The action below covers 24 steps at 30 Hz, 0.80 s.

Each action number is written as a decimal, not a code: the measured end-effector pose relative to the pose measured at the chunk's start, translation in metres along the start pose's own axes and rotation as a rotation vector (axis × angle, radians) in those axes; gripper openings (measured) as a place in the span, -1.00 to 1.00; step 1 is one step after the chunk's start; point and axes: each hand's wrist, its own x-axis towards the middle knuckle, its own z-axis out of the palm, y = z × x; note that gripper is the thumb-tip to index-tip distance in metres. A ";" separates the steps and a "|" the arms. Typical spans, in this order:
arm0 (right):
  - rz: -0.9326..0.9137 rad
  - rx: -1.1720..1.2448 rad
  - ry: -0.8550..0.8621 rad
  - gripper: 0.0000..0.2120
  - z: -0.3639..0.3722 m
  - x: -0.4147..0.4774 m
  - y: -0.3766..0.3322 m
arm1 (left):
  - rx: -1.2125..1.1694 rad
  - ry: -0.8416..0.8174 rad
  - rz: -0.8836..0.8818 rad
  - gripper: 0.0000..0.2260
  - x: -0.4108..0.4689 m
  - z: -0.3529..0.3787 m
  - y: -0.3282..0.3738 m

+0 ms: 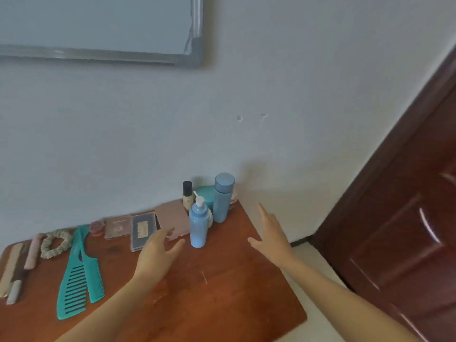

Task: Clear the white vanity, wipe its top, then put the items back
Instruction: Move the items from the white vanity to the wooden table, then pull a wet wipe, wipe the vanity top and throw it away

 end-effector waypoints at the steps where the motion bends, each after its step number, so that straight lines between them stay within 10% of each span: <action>1: 0.038 -0.009 0.016 -0.15 0.001 -0.016 -0.001 | 0.005 -0.028 0.053 -0.62 -0.001 -0.005 0.003; 16: 0.538 -0.292 0.309 -0.54 -0.043 -0.251 -0.006 | 0.099 -0.500 0.876 -0.70 -0.099 0.032 0.105; 21: 0.667 -0.418 0.440 -0.57 -0.077 -0.363 -0.019 | 0.111 -0.699 1.176 -0.38 -0.189 0.056 0.169; 24: 0.765 -0.509 0.527 -0.58 -0.095 -0.437 -0.042 | 0.059 -0.722 1.309 -0.61 -0.258 0.061 0.200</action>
